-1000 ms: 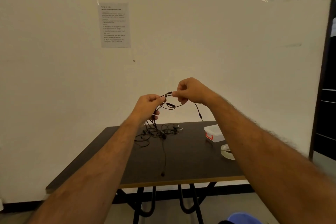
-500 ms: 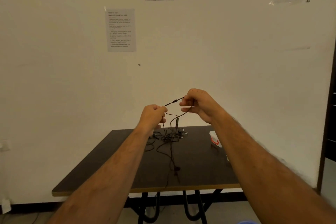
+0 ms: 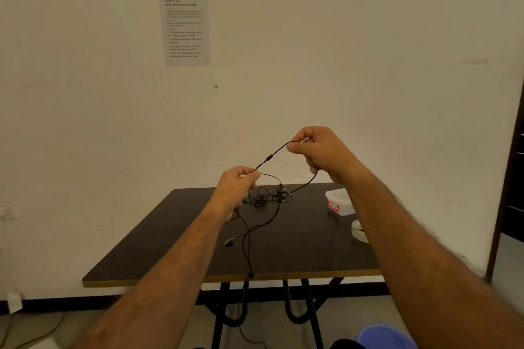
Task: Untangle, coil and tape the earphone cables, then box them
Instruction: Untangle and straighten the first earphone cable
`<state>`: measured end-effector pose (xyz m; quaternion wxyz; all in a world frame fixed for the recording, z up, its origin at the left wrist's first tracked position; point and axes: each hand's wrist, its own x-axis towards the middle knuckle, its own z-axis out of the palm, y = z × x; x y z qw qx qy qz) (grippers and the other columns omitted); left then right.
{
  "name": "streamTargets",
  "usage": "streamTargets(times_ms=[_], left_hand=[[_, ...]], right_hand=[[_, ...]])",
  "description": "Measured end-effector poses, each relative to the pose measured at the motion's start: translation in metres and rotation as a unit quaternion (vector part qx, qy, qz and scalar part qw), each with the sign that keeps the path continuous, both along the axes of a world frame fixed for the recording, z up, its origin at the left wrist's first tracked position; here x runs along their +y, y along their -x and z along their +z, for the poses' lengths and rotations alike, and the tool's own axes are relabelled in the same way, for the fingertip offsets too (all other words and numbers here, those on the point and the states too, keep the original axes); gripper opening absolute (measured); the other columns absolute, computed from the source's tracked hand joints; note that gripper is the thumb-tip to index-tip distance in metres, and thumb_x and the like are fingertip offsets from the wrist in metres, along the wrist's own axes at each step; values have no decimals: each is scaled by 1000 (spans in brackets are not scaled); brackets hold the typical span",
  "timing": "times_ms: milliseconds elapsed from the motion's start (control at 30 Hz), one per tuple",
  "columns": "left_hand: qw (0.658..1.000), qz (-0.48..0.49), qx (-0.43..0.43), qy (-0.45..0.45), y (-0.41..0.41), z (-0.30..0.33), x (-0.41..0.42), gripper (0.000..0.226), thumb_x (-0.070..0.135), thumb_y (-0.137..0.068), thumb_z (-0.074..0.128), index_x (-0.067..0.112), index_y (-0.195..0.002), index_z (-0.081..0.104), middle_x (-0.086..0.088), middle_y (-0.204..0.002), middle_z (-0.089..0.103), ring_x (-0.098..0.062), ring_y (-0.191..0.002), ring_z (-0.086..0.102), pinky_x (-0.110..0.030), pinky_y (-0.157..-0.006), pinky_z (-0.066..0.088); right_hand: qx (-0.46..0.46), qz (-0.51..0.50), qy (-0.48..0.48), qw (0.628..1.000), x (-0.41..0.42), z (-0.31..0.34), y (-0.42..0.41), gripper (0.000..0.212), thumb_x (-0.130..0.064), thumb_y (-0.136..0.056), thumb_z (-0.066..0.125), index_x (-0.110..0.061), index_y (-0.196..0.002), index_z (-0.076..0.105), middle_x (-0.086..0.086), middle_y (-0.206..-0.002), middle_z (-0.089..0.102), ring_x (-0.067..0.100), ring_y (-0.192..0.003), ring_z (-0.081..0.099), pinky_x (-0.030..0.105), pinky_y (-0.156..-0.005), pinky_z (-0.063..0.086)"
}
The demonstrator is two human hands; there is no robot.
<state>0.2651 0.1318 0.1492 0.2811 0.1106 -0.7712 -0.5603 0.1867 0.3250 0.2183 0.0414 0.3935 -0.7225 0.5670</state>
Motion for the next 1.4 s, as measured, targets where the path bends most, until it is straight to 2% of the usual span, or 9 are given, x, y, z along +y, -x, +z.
streamTargets(times_ms=[200,300,467,667,867,1000,1100,1267,1400], left_hand=[[994,10,-15,109,-5,-13,0,28,39,-93,64,12,-94,73,2,-73,62,-10,-64,53,-25,-64,44],[991,-114,-60,31,-14,-12,0,34,36,-96,62,22,-126,60,2,-104,64,-8,-62,51,-22,-56,42],[986,-167,23,-8,-15,-6,36,33,29,-98,59,23,-130,58,3,-122,68,-16,-108,65,-37,-90,52],[962,-187,91,-176,-25,-29,52,21,23,-102,50,11,-99,67,4,-58,40,-9,-50,40,-31,-61,51],[992,-107,55,-48,-37,-45,49,19,26,-99,57,14,-96,71,8,-51,37,-7,-45,27,-21,-44,22],[997,-61,14,45,-48,-48,46,25,24,-100,54,5,-102,69,22,-42,49,-19,-47,46,-54,-73,48],[998,-50,0,48,-56,-59,32,26,23,-100,54,1,-103,69,24,-44,51,-27,-55,47,-60,-89,42],[998,-21,-16,53,-58,-84,11,23,25,-98,59,7,-92,71,15,-54,62,7,-55,55,-20,-66,40],[999,-9,-13,45,-58,-90,8,30,28,-98,58,2,-92,71,18,-46,53,8,-50,52,-21,-63,38]], right_hand=[[215,-178,-92,956,3,4,9,12,-31,-82,75,-22,-76,69,-16,-76,62,6,-75,58,30,-70,49],[141,-92,-89,982,6,7,6,18,-31,-83,76,-15,-78,68,-13,-65,61,15,-67,58,33,-61,50],[93,40,-122,987,-3,3,-11,16,-22,-89,71,-6,-88,70,2,-60,51,6,-45,37,21,-42,31],[148,38,-177,972,-4,-3,-7,9,-15,-82,77,-9,-86,72,-2,-65,61,2,-55,49,17,-58,43],[295,-134,-269,907,5,-11,2,3,-21,-86,71,-21,-83,70,-15,-68,51,4,-61,46,28,-63,41],[-2,-67,-86,994,10,-14,13,20,-30,-95,63,-10,-97,67,-1,-67,56,9,-51,51,26,-54,52],[-145,40,-83,985,16,-18,16,21,-28,-96,62,-8,-99,64,-3,-56,43,10,-45,40,34,-56,57],[273,-230,-230,906,12,-20,15,25,-37,-85,74,-13,-88,67,-11,-69,53,14,-71,53,30,-63,41],[-92,9,-32,995,11,-17,11,16,-22,-97,60,-6,-99,64,1,-61,54,14,-50,56,44,-68,61]])
